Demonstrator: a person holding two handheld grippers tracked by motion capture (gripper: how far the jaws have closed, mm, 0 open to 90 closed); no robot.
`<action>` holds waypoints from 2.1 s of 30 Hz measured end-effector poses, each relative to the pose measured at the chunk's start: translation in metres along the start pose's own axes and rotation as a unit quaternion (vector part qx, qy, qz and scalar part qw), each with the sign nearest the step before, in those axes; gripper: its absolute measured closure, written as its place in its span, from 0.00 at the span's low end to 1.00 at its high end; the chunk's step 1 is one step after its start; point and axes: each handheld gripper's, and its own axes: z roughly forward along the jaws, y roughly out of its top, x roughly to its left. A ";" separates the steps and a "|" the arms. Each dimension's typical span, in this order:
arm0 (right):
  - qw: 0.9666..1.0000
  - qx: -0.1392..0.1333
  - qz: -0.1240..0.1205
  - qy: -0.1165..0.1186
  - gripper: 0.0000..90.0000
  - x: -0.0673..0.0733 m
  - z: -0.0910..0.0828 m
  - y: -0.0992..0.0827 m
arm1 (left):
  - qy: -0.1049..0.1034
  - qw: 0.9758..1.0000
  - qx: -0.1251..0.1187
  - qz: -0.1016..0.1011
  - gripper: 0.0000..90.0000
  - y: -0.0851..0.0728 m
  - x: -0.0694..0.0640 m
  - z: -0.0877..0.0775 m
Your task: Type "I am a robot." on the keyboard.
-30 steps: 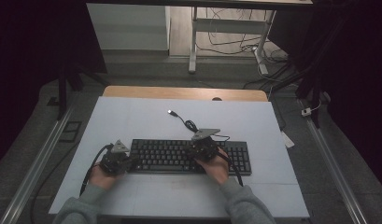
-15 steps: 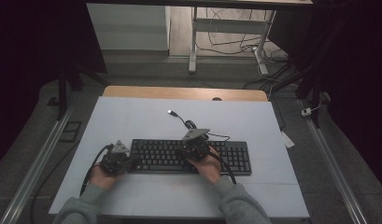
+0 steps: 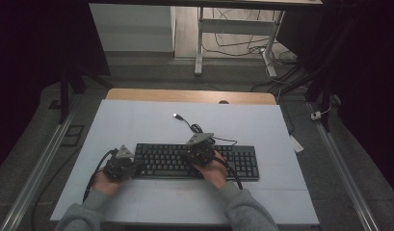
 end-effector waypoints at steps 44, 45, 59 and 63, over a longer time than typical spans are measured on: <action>0.997 -0.067 0.023 0.010 0.59 -0.011 -0.075 -0.028 | -0.011 0.997 -0.070 -0.030 0.48 0.002 -0.001 -0.022; 0.998 -0.065 0.022 0.010 0.59 -0.011 -0.076 -0.028 | -0.010 0.997 -0.070 -0.030 0.47 0.002 -0.002 -0.022; 0.997 -0.072 0.024 0.005 0.58 -0.012 -0.082 -0.033 | -0.048 0.997 -0.054 0.010 0.40 0.015 -0.019 -0.019; 0.997 -0.075 0.026 0.005 0.57 -0.012 -0.084 -0.035 | -0.053 0.997 -0.045 0.018 0.40 0.021 -0.024 -0.017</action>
